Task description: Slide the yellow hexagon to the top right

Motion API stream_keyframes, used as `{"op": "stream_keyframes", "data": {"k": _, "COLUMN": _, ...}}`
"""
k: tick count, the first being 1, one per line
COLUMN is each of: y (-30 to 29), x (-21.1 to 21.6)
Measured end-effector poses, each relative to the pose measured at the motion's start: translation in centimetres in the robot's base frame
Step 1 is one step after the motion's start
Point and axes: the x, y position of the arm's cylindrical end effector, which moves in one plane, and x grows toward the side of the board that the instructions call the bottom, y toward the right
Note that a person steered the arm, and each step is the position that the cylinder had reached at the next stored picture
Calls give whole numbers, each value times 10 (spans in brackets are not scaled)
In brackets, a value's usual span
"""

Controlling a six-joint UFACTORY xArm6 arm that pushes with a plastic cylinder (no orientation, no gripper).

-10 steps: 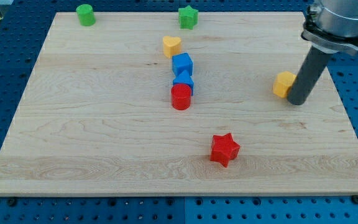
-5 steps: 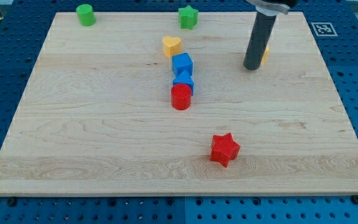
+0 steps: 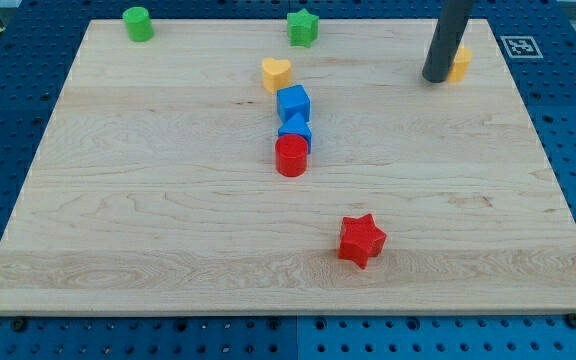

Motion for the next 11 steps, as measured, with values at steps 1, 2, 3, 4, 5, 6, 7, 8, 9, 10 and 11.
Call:
{"op": "stream_keyframes", "data": {"k": 1, "y": 3, "x": 1}}
{"op": "stream_keyframes", "data": {"k": 2, "y": 3, "x": 2}}
{"op": "stream_keyframes", "data": {"k": 3, "y": 13, "x": 8}}
{"op": "stream_keyframes", "data": {"k": 4, "y": 24, "x": 16}}
{"op": "stream_keyframes", "data": {"k": 5, "y": 25, "x": 15}}
{"op": "stream_keyframes", "data": {"k": 6, "y": 26, "x": 6}}
{"op": "stream_keyframes", "data": {"k": 7, "y": 26, "x": -2}}
{"op": "stream_keyframes", "data": {"k": 8, "y": 26, "x": -15}}
{"op": "stream_keyframes", "data": {"k": 9, "y": 27, "x": -30}}
{"op": "stream_keyframes", "data": {"k": 10, "y": 32, "x": -38}}
{"op": "stream_keyframes", "data": {"k": 11, "y": 41, "x": -40}}
